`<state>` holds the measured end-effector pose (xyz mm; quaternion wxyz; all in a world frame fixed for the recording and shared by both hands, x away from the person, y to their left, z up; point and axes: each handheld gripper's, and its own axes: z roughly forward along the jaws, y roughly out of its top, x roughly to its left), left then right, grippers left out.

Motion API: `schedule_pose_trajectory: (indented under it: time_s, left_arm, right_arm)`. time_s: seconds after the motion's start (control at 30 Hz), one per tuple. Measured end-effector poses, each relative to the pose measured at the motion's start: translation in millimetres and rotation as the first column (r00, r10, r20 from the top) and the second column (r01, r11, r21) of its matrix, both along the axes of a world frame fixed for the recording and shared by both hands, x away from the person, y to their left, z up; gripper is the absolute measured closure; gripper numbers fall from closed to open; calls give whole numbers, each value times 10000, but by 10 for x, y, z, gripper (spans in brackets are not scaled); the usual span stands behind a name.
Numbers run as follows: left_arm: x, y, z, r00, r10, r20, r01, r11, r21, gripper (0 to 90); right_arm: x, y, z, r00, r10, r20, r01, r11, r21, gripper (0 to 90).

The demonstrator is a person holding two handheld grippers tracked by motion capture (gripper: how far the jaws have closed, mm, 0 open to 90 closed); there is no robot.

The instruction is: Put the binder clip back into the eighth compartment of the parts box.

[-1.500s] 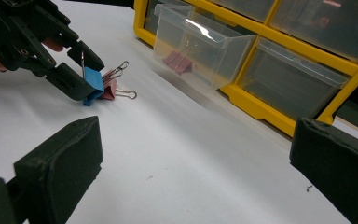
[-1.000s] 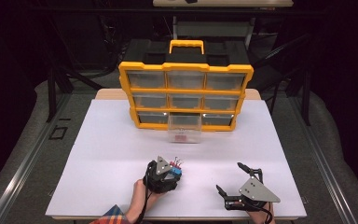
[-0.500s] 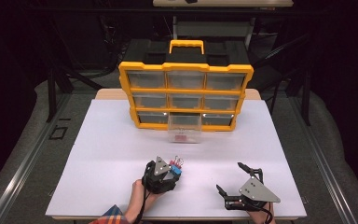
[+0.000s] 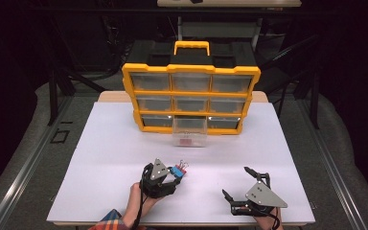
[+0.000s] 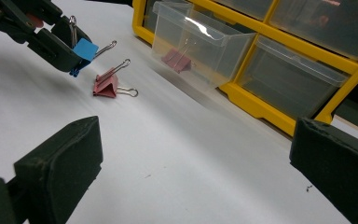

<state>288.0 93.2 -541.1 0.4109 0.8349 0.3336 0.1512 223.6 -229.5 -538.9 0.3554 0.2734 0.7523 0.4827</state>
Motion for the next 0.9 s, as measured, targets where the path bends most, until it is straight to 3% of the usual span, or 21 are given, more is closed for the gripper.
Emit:
schedule_pose_trajectory:
  time_s: [0.43,0.9]
  left_arm:
    - [206,179,31,9995,307,-69,-307,9995,-86,498]
    - [327,263,62,9982,590,96,-590,9983,6,497]
  right_arm:
    - [15,11,-5,9999,72,-82,-72,10000,-63,19]
    - [50,-27,-6,9997,22,-239,-22,10000,-17,16]
